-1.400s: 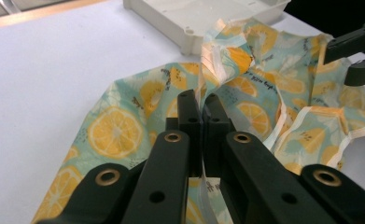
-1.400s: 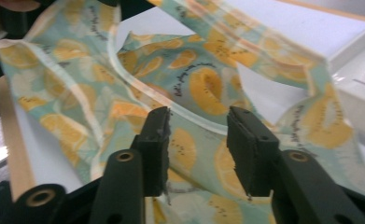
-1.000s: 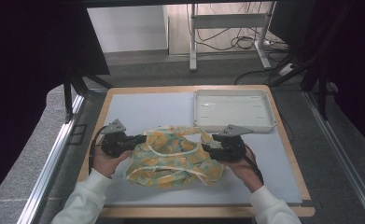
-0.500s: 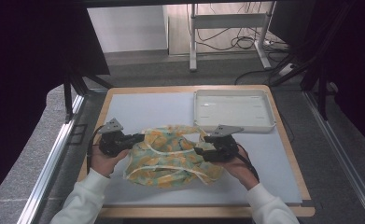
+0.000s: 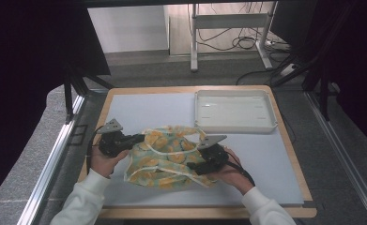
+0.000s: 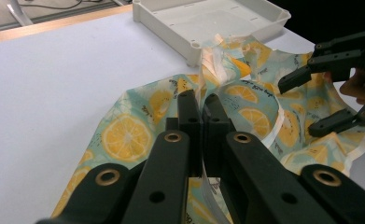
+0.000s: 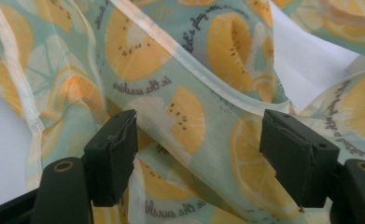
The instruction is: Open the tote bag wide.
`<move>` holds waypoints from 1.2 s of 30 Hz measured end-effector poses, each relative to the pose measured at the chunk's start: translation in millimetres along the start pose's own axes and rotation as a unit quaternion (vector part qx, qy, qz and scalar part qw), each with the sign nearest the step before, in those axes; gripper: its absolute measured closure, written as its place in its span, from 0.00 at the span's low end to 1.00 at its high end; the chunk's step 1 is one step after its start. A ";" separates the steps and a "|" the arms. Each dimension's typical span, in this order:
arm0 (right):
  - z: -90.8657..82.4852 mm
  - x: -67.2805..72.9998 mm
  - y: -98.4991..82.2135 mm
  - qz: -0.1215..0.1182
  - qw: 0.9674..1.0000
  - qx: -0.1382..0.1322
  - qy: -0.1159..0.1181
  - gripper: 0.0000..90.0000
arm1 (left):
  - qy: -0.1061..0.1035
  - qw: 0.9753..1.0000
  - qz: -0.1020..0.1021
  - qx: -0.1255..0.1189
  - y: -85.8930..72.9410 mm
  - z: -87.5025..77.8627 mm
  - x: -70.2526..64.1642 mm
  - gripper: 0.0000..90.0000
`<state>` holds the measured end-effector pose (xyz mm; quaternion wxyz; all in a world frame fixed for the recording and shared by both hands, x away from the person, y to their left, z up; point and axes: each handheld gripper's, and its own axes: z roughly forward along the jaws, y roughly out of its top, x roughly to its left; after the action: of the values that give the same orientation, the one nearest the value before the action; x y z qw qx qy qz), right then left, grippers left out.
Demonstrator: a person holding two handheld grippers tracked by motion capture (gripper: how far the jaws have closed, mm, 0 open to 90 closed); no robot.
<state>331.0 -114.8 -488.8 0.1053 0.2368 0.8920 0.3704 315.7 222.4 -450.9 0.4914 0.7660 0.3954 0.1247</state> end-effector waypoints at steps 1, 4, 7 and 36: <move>1.8 1.6 -0.1 -0.004 1.000 0.004 -0.010 0.35 | 0.000 1.000 0.000 0.000 -0.1 0.3 -0.1 1.00; 6.7 3.7 -2.0 -0.017 0.999 0.017 -0.037 0.52 | -0.001 1.000 0.000 0.001 -0.4 1.0 -0.5 1.00; 6.8 2.4 -3.9 -0.012 0.999 0.018 -0.042 0.73 | -0.002 1.000 0.000 0.002 -0.6 1.0 -0.1 1.00; 10.6 3.6 -5.3 -0.021 0.997 0.021 -0.067 0.92 | 0.000 1.000 -0.002 0.003 -1.9 -0.1 2.2 1.00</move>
<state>329.8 -109.8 -500.1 0.1682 0.2442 0.8953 0.3326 316.1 224.4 -452.9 0.4896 0.7663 0.3975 0.1224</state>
